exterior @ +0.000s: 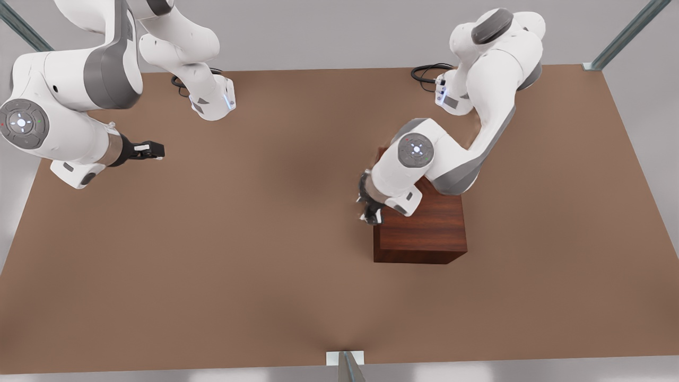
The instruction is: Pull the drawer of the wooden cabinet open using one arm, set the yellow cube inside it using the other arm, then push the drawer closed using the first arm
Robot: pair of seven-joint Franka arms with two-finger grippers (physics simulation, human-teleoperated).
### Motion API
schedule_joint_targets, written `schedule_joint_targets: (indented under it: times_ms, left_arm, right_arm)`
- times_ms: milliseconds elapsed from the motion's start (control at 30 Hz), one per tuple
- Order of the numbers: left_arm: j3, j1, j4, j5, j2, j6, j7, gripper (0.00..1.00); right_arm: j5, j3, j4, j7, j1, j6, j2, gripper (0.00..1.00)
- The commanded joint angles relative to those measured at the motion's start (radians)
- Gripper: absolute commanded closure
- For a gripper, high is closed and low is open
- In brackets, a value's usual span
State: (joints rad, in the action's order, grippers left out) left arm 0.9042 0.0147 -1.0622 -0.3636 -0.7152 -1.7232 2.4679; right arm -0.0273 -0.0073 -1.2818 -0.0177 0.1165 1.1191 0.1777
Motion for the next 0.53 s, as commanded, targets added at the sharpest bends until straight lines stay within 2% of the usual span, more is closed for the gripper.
schedule_joint_targets:
  times_ms: [0,33,67,100,167,200,233,267,300,367,500]
  left_arm:
    - [0.073,0.149,0.111,-0.056,0.025,0.655,-1.757,0.0]
    - [0.026,0.172,0.139,-0.181,0.077,0.694,-2.244,0.0]
    - [-0.337,0.064,0.026,-0.057,0.258,0.634,-2.673,0.0]
    - [-0.714,-0.068,-0.194,0.264,0.447,0.466,-2.686,0.0]
    - [-0.746,-0.093,-0.2,0.363,0.482,0.482,-2.448,0.0]
    - [-0.748,-0.093,-0.16,0.356,0.479,0.536,-2.578,0.0]
    - [-0.758,-0.088,-0.141,0.335,0.477,0.565,-2.91,0.0]
    - [-0.731,-0.093,-0.137,0.279,0.474,0.59,-2.976,0.0]
    - [-0.716,-0.108,-0.14,0.273,0.468,0.583,-2.95,0.0]
    - [-0.706,-0.131,-0.147,0.287,0.458,0.588,-2.536,0.0]
    - [-0.706,-0.124,-0.145,0.287,0.458,0.593,-2.538,0.0]
  right_arm:
    - [-0.014,0.001,0.004,0.012,0.0,0.004,-0.006,0.0]
    - [-0.017,0.001,0.005,0.013,0.0,0.004,-0.007,0.0]
    - [-0.016,0.001,0.005,0.019,0.0,0.002,-0.007,0.0]
    - [-0.019,0.001,0.005,0.022,0.0,0.002,-0.009,0.0]
    - [-0.022,0.001,0.007,0.021,0.0,0.002,-0.009,0.0]
    - [-0.023,0.0,0.007,0.022,0.0,0.004,-0.011,0.0]
    - [-0.028,-0.002,0.007,0.019,0.0,0.005,-0.012,0.0]
    - [-0.031,-0.002,0.007,0.021,0.0,0.005,-0.014,0.0]
    - [-0.039,-0.002,0.007,0.021,0.0,0.005,-0.015,0.0]
    - [-0.051,-0.002,0.004,0.036,0.0,0.007,-0.02,0.0]
    - [-0.062,-0.002,0.004,0.036,0.0,0.008,-0.02,0.0]
